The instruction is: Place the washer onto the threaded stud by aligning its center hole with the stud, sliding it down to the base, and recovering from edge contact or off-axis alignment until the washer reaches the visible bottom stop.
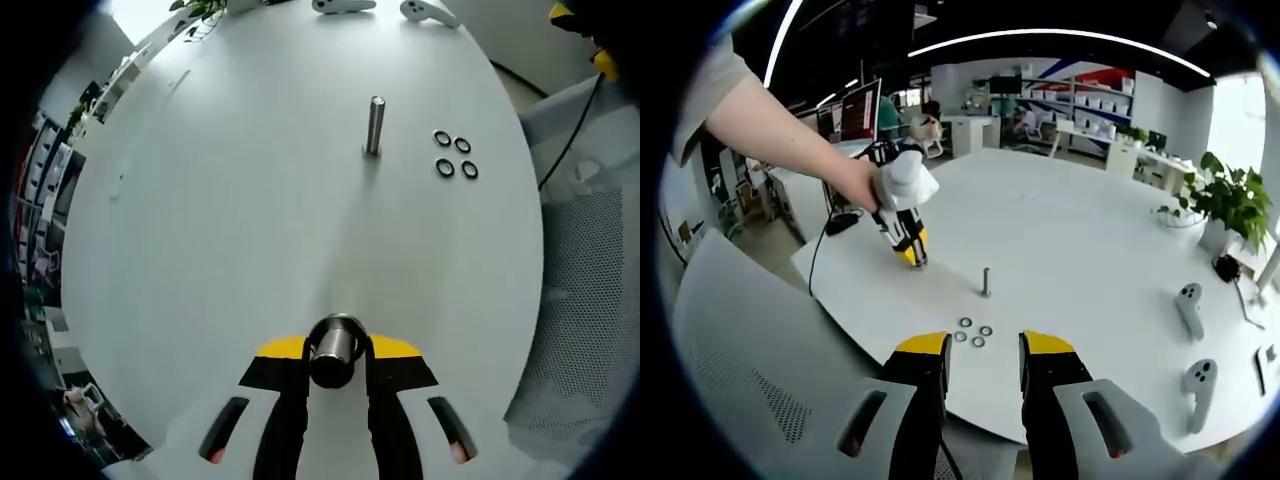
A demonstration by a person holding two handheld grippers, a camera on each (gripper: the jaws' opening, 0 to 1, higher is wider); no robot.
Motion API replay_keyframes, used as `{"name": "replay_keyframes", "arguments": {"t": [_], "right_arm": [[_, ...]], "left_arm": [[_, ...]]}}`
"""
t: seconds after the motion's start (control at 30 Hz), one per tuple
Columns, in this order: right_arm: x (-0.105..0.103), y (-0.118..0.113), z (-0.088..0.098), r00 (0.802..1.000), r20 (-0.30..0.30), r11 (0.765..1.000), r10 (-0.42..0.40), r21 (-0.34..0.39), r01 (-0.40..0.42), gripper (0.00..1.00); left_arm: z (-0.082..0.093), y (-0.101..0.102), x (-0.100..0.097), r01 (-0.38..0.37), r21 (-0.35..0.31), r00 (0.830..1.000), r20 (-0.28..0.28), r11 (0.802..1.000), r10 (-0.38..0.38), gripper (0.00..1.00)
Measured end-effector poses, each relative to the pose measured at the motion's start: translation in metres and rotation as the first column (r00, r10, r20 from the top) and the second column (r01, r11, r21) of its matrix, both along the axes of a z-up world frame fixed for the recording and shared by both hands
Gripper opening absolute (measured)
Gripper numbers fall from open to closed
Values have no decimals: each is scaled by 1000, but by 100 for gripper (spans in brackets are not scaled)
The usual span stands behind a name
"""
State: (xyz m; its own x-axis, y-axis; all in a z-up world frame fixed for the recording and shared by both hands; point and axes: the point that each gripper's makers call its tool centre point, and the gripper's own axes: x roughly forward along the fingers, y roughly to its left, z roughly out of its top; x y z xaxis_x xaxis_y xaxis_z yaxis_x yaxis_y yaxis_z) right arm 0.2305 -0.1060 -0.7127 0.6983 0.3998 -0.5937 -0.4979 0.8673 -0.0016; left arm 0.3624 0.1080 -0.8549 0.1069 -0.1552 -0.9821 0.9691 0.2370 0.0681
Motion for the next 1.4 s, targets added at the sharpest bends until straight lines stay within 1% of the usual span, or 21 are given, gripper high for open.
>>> {"name": "replay_keyframes", "arguments": {"t": [0.27,0.4,0.47,0.5,0.57,0.6,0.67,0.73,0.8,0.83,0.9,0.93,1.0,1.03,1.1,1.17,1.2,1.27,1.3,1.33,1.4], "right_arm": [[-1,1,-2,1000,-9,1000,8,-5,-8,29],[-2,2,-2,1000,-10,1000,13,-6,-13,29],[-2,2,-2,1000,-11,1000,13,-6,-13,29],[-2,1,-2,1000,-10,1000,11,-4,-11,29],[-2,0,-2,1000,-8,1000,7,-3,-7,29],[-2,1,-1,1000,-7,1000,7,-2,-7,29],[-2,2,-2,1000,-11,1000,13,-6,-13,29],[-3,2,-3,1000,-15,1000,16,-7,-16,29],[-3,2,-4,1000,-18,1000,18,-8,-18,29],[-3,3,-4,1000,-19,1000,19,-8,-19,29],[-3,3,-4,1000,-19,1000,20,-7,-20,29],[-3,3,-4,1000,-20,1000,23,-8,-23,29],[-3,4,-4,999,-20,1000,25,-8,-26,29],[-4,4,-4,1000,-19,1000,25,-7,-26,29],[-4,4,-3,1000,-16,1000,24,-4,-24,29],[-4,5,-3,1000,-17,1000,24,-2,-24,30],[-4,5,-3,999,-18,1000,26,-4,-27,30],[-5,5,-3,999,-18,1000,28,-2,-28,30],[-5,5,-3,999,-18,1000,28,-2,-28,30],[-5,5,-2,1000,-15,1000,26,-2,-26,30],[-4,4,-2,1000,-17,1000,21,1,-21,30]], "left_arm": [[-1,-2,-4,-14,-9,1000,-12,1000,14,20],[-1,-1,-5,-4,-8,1000,0,1000,4,20],[2,-5,-1,-22,-40,999,35,999,24,21],[3,-7,-1,-37,-60,998,39,998,40,24],[6,-8,-1,-61,-81,997,43,995,65,33],[8,-8,0,-60,-89,996,57,994,65,35],[13,-6,0,-61,-93,995,75,994,68,35],[21,-4,0,-75,-111,992,97,991,86,34],[31,-2,-1,-97,-147,986,121,984,115,34],[37,0,-2,-114,-173,982,128,978,138,34],[44,4,-3,-174,-218,973,115,960,202,34],[51,6,-4,-235,-268,958,100,934,270,34],[63,6,-7,-294,-334,939,76,896,336,35],[68,7,-8,-294,-348,936,86,890,342,35],[78,11,-14,-260,-359,938,127,896,323,35],[89,15,-19,-260,-387,930,147,884,338,35],[94,16,-21,-265,-412,925,147,872,351,35],[99,19,-27,-299,-435,916,118,849,383,35],[101,22,-28,-325,-448,905,109,833,412,35],[105,24,-28,-328,-469,899,112,820,424,35],[109,27,-31,-332,-479,895,113,813,432,35]]}}
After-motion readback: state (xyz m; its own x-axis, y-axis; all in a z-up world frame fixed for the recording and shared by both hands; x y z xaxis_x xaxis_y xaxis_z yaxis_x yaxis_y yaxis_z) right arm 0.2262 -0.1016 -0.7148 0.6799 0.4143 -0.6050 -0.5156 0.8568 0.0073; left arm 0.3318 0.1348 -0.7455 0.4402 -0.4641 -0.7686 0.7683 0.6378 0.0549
